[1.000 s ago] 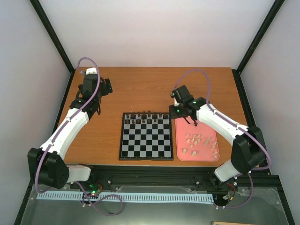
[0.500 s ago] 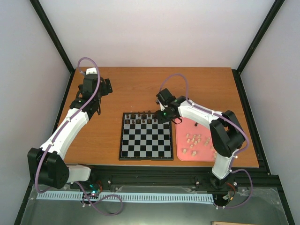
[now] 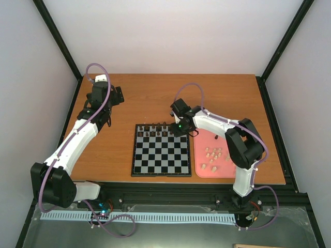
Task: Set up the chess pieces on the board
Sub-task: Place the chess piece on the chessboard, then pick up the chess piece from the storage box.
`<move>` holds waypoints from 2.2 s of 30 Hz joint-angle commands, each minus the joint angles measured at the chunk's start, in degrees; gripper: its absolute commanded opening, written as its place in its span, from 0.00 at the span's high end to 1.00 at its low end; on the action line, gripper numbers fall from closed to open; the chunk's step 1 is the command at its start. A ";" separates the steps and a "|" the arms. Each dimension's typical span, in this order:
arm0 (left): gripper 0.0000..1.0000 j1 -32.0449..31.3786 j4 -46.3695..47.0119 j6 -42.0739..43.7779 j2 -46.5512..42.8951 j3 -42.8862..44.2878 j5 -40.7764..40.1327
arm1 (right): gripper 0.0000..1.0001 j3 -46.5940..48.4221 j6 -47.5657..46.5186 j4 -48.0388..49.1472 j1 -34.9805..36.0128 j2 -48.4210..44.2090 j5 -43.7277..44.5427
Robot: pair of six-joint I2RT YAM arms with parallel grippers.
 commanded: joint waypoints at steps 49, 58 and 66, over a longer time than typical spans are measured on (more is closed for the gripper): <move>0.00 -0.17 0.51 0.36 0.69 2.34 -0.17 | 0.59 -8.97 1.01 -3.58 -2.19 -16.96 11.01; 0.00 -0.17 0.59 0.28 0.66 2.42 0.65 | 0.59 -22.67 2.05 1.82 -18.39 -21.01 12.27; 0.00 -0.17 0.64 0.14 1.02 2.48 0.89 | 0.59 -25.34 2.02 4.58 -22.05 -18.10 13.32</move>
